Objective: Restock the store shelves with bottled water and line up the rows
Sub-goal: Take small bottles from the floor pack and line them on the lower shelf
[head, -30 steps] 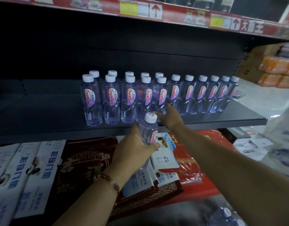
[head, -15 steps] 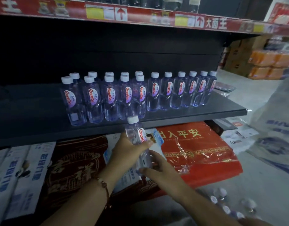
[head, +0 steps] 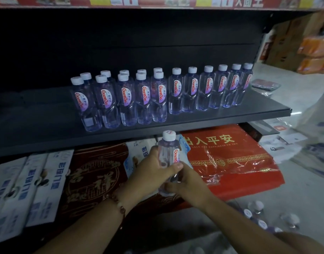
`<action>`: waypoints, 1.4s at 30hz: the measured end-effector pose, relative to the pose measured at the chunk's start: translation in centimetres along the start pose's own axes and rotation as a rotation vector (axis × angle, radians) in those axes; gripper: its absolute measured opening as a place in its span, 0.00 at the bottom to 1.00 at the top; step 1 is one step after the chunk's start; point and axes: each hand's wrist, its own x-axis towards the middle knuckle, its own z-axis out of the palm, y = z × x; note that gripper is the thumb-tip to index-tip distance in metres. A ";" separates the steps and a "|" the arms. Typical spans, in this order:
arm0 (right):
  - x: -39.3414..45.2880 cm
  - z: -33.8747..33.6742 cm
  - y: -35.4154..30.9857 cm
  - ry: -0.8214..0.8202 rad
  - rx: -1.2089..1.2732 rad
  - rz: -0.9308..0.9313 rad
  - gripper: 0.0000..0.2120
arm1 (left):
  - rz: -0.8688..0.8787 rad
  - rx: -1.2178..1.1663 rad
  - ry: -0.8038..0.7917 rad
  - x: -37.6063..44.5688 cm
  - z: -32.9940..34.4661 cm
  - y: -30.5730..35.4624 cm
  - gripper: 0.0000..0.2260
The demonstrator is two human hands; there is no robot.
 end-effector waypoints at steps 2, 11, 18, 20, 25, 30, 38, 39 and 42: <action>0.3 0.2 0.2 -0.010 0.029 -0.004 0.23 | 0.051 0.134 -0.040 -0.3 -0.4 0.0 0.22; 1.8 -1.6 -0.4 0.087 0.099 0.059 0.20 | 0.340 0.724 -0.033 -0.3 -2.7 0.4 0.31; 3.8 -3.9 -2.9 0.291 0.118 0.099 0.13 | 0.337 0.883 -0.036 0.3 -4.1 0.2 0.33; 5.3 -4.7 -3.9 0.333 0.156 0.109 0.13 | 0.309 0.861 -0.027 0.7 -4.7 0.3 0.33; 10.8 -6.5 -6.6 0.459 0.167 0.125 0.14 | 0.290 0.803 -0.004 1.8 -5.6 0.6 0.33; 16.0 -7.0 -8.1 0.532 0.007 0.146 0.20 | 0.270 0.761 0.013 2.7 -6.2 0.6 0.32; 19.5 -6.4 -6.6 0.483 -0.212 0.075 0.17 | 0.251 0.735 0.013 3.8 -6.9 0.1 0.32; 20.0 -6.3 -6.4 0.480 -0.214 0.069 0.19 | 0.246 0.738 0.007 4.1 -7.0 -0.1 0.32; 20.9 -6.1 -6.0 0.460 -0.200 0.076 0.22 | 0.229 0.750 -0.013 4.7 -6.9 -0.4 0.32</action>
